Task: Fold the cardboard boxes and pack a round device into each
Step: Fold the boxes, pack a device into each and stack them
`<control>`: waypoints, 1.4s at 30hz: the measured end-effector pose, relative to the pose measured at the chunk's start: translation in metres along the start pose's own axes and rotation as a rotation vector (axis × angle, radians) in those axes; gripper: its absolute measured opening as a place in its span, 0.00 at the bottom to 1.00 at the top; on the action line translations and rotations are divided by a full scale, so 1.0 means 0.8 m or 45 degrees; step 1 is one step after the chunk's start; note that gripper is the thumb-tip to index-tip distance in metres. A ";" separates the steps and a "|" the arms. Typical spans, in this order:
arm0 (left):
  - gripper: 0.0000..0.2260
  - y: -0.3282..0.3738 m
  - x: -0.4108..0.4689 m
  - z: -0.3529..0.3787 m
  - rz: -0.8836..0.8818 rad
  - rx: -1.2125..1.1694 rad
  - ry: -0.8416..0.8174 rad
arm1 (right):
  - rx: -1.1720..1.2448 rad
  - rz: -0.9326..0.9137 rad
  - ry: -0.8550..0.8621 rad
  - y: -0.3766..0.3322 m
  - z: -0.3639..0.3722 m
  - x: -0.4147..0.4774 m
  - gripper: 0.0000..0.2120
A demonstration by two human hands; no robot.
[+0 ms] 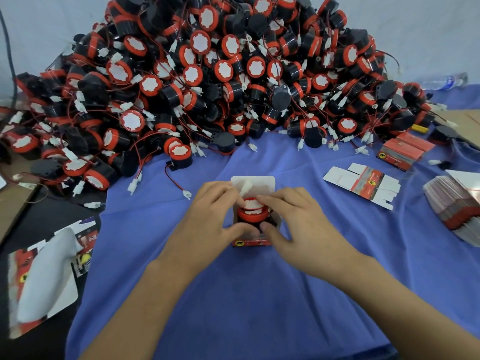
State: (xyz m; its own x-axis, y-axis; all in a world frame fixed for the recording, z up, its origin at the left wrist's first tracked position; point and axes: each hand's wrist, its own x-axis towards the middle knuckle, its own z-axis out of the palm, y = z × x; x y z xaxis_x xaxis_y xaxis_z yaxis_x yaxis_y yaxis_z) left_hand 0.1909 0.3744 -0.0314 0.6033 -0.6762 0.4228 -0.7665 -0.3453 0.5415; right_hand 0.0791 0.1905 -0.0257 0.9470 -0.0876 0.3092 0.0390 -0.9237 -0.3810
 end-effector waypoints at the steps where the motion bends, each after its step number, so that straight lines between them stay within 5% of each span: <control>1: 0.17 0.000 0.001 0.000 -0.003 -0.003 -0.008 | -0.034 0.002 -0.001 -0.001 0.001 0.001 0.22; 12: 0.14 0.005 0.000 0.002 0.076 0.313 -0.074 | -0.376 -0.065 0.093 -0.008 0.013 -0.005 0.12; 15: 0.10 0.011 0.002 0.000 0.126 0.356 -0.013 | -0.468 -0.086 0.036 -0.007 0.016 -0.008 0.16; 17: 0.06 0.015 0.005 -0.001 0.074 0.355 -0.038 | -0.472 -0.088 0.027 -0.007 0.018 -0.009 0.17; 20: 0.15 0.016 0.006 0.002 -0.014 0.324 -0.084 | -0.486 -0.062 0.018 -0.007 0.018 -0.010 0.17; 29: 0.07 0.014 0.017 0.000 -0.067 0.238 -0.131 | -0.271 0.170 -0.025 -0.013 0.014 0.000 0.16; 34: 0.12 0.019 0.023 -0.001 -0.169 0.136 -0.166 | -0.243 0.256 -0.064 -0.014 0.011 0.010 0.08; 42: 0.10 0.020 0.028 -0.008 -0.134 0.287 -0.238 | -0.354 0.139 -0.041 -0.013 0.006 0.013 0.10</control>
State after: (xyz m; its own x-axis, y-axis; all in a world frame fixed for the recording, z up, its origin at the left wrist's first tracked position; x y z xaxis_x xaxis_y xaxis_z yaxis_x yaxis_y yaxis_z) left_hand 0.1933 0.3581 -0.0083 0.6469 -0.7299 0.2208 -0.7443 -0.5413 0.3912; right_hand 0.0897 0.2006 -0.0226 0.9506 -0.1841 0.2498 -0.1483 -0.9766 -0.1555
